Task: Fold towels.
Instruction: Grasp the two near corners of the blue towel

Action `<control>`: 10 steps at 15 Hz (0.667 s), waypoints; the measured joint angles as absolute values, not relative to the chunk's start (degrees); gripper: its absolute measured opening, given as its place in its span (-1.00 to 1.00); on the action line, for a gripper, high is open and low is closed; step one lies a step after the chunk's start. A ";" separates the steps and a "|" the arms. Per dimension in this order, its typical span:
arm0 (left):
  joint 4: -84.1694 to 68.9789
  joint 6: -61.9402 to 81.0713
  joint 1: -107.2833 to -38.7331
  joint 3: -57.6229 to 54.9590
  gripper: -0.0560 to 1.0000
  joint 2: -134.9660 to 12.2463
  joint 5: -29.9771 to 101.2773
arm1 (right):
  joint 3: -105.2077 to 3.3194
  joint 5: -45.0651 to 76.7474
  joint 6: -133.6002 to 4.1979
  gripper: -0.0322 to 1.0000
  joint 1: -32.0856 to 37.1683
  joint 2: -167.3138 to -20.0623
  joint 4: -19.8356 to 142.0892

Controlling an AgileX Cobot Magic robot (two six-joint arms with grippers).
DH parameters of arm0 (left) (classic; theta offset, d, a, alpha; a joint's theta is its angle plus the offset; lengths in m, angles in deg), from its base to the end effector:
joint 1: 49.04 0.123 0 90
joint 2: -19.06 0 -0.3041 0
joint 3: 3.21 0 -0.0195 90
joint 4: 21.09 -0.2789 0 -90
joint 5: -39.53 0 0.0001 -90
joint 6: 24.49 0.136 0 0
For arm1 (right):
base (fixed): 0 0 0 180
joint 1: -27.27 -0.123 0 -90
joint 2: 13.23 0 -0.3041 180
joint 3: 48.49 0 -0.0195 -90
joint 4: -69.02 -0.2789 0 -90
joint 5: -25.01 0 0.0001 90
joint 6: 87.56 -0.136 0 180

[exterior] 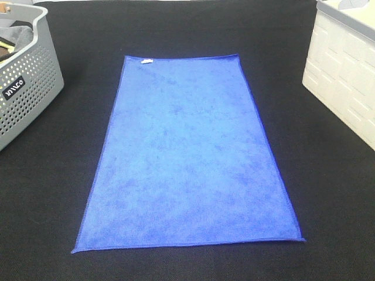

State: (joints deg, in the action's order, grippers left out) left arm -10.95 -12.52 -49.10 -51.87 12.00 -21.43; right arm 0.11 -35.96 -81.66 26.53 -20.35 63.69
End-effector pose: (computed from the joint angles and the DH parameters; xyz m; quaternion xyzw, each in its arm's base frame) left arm 0.0381 -0.0210 0.2740 0.0929 0.8428 -0.0336 0.5292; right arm 0.0387 0.0116 0.2731 -0.0514 0.8488 0.0228 0.5258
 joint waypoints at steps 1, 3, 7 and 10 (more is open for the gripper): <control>-10.95 -12.52 -49.10 -51.87 0.58 12.00 -21.43 | 0.11 -35.96 -81.66 0.92 26.53 -20.35 63.69; -10.95 -12.52 -49.10 -51.87 0.58 12.00 -21.43 | 0.11 -35.96 -81.66 0.92 26.53 -20.35 63.69; -10.95 -12.52 -49.10 -51.87 0.58 12.00 -21.43 | 0.11 -35.96 -81.66 0.92 26.53 -20.35 63.69; -10.95 -12.52 -49.10 -51.87 0.58 12.00 -21.43 | 0.11 -35.96 -81.66 0.92 26.53 -20.35 63.69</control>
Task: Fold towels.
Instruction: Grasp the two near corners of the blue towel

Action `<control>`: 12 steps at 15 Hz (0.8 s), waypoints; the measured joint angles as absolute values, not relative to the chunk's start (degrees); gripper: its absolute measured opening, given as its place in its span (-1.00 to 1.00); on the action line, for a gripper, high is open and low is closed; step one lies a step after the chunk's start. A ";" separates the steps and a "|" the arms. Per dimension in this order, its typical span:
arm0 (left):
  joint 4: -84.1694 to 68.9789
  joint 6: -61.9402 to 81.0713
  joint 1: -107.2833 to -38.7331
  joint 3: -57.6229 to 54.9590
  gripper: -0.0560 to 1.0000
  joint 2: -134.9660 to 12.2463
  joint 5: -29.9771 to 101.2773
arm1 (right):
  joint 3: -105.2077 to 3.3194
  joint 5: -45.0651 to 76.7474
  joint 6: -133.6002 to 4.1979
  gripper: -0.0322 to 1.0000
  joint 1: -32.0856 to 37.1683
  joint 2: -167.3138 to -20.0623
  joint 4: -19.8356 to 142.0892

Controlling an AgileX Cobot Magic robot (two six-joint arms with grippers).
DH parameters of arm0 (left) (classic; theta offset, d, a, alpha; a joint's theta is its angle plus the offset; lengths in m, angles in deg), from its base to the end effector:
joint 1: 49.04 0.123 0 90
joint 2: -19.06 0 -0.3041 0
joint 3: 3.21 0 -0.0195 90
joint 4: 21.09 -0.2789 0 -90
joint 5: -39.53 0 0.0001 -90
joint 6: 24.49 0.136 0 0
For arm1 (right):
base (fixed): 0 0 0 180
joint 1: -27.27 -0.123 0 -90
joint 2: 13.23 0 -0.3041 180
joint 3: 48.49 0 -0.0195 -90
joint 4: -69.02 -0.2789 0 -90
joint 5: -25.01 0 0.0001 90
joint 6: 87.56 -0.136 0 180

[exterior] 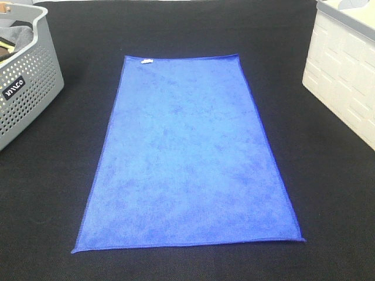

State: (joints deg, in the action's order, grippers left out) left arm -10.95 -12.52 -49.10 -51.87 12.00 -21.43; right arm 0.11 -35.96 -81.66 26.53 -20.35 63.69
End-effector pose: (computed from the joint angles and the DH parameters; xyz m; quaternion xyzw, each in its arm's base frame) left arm 0.0381 -0.0210 0.2740 0.0929 0.8428 -0.0336 0.5292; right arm 0.0387 0.0116 0.2731 -0.0514 0.8488 0.0228 0.5258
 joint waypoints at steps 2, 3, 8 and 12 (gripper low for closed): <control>-10.95 -12.52 -49.10 -51.87 0.58 12.00 -21.43 | 0.11 -35.96 -81.66 0.92 26.53 -20.35 63.69; -10.95 -12.52 -49.10 -51.87 0.58 12.00 -21.43 | 0.11 -35.96 -81.66 0.92 26.53 -20.35 63.69; -9.18 -14.47 -49.10 -51.07 0.55 12.05 -12.26 | 0.00 -35.44 -83.38 0.92 26.53 -20.87 63.69; -5.05 -19.05 -49.10 -51.18 0.54 3.75 -2.81 | -0.23 -29.42 -91.17 0.92 26.53 -32.67 63.69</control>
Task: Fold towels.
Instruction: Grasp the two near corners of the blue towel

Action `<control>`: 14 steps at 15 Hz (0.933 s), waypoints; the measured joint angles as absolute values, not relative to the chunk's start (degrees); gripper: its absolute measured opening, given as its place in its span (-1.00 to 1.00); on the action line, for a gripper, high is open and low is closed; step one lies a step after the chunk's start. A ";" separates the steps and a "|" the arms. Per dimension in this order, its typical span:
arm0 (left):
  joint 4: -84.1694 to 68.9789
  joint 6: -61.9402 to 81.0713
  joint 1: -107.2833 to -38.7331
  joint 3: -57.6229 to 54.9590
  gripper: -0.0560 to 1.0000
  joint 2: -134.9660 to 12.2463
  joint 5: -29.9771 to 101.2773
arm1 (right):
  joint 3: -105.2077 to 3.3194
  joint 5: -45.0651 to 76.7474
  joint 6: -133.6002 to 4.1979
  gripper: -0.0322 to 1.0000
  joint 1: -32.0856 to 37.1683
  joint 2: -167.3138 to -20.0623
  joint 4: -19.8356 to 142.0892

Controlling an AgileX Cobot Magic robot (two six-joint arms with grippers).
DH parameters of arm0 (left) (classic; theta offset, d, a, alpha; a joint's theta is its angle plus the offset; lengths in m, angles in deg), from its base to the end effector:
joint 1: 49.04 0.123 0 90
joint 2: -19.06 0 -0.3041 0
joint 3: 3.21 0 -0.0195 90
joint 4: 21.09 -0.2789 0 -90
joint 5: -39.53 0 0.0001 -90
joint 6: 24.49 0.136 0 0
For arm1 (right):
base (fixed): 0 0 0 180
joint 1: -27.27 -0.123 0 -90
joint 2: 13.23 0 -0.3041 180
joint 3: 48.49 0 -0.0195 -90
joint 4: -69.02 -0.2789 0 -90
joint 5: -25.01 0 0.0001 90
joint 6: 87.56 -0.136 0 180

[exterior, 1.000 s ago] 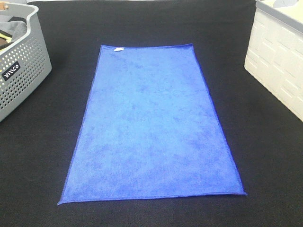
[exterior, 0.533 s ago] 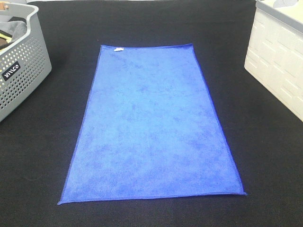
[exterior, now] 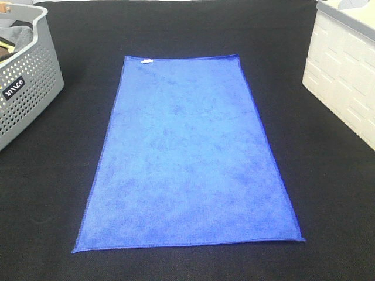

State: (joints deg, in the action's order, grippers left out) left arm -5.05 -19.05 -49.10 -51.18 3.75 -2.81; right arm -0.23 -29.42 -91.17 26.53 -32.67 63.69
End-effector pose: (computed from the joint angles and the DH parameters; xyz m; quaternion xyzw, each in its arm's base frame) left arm 0.0764 -0.0254 0.3126 0.0125 0.7892 -0.1090 0.6043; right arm 0.0787 0.0113 0.2761 0.0273 0.8738 0.0645 0.4812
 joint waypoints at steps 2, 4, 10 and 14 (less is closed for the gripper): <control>-1.67 -19.85 -49.10 -51.18 0.53 -4.39 -1.26 | -0.23 -27.30 -92.20 0.92 26.53 -40.06 62.78; 3.66 -20.08 -49.10 -51.18 0.53 -13.16 -1.20 | -0.23 -26.33 -92.20 0.92 26.53 -48.48 61.17; 13.28 -14.64 -49.10 -51.18 0.53 -36.59 -1.09 | -0.81 -19.74 -90.83 0.92 26.53 -68.99 59.62; 16.26 -12.06 -49.10 -51.18 0.53 -49.02 -0.92 | -0.86 -12.29 -87.11 0.92 26.53 -80.17 54.47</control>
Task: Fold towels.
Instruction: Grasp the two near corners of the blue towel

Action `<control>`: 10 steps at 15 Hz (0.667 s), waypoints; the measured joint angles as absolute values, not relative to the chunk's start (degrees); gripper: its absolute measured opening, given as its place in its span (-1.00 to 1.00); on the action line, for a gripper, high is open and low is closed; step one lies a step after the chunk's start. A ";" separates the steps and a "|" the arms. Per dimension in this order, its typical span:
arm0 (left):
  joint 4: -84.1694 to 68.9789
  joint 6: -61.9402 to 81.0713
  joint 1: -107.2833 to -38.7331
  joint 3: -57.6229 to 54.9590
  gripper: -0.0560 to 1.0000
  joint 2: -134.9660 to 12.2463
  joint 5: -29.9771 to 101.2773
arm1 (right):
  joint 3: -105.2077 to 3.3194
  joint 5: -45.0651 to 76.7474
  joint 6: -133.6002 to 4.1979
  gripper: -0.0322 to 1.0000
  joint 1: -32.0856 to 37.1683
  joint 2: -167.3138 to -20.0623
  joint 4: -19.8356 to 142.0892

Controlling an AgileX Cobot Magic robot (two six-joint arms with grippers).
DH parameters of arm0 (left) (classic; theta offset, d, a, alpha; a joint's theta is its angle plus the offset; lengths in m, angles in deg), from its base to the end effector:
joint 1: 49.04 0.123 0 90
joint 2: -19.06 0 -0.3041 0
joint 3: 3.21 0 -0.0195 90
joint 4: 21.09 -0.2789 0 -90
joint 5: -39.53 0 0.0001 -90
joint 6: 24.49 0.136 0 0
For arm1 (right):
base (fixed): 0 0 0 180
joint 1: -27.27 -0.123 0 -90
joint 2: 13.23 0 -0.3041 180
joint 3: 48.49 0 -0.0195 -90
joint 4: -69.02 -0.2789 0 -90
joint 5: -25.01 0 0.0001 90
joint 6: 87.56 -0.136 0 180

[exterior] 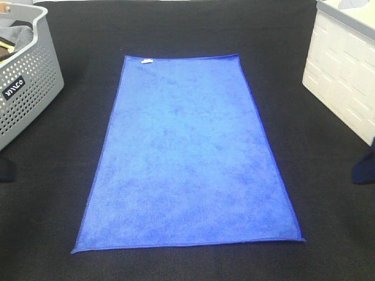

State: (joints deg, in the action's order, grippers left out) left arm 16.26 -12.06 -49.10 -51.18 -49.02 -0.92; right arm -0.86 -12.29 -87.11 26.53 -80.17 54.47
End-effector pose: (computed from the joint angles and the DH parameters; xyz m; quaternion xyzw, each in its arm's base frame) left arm 0.2076 -0.0538 0.1917 -0.0942 0.9433 -0.2307 0.2191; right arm 0.2075 0.0234 0.1870 0.0691 0.9630 0.0995 0.2408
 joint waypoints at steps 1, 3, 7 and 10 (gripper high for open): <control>17.81 -10.11 -49.10 -51.18 0.53 -51.20 -0.69 | -0.86 -11.60 -85.44 0.92 26.53 -81.66 52.41; 20.56 -6.22 -49.10 -51.18 0.53 -54.47 0.00 | -0.86 -11.43 -82.41 0.92 26.53 -84.18 47.65; 24.28 -0.54 -49.39 -51.18 0.53 -61.74 1.49 | -0.86 -10.92 -73.47 0.92 26.53 -88.76 38.94; 31.05 5.82 -52.77 -51.18 0.53 -68.50 5.04 | -0.92 -10.86 -64.99 0.92 26.53 -94.89 30.00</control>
State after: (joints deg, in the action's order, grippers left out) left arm 31.05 5.82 -52.77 -51.18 -68.50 5.04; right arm -0.92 -10.86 -64.99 26.53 -94.89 30.00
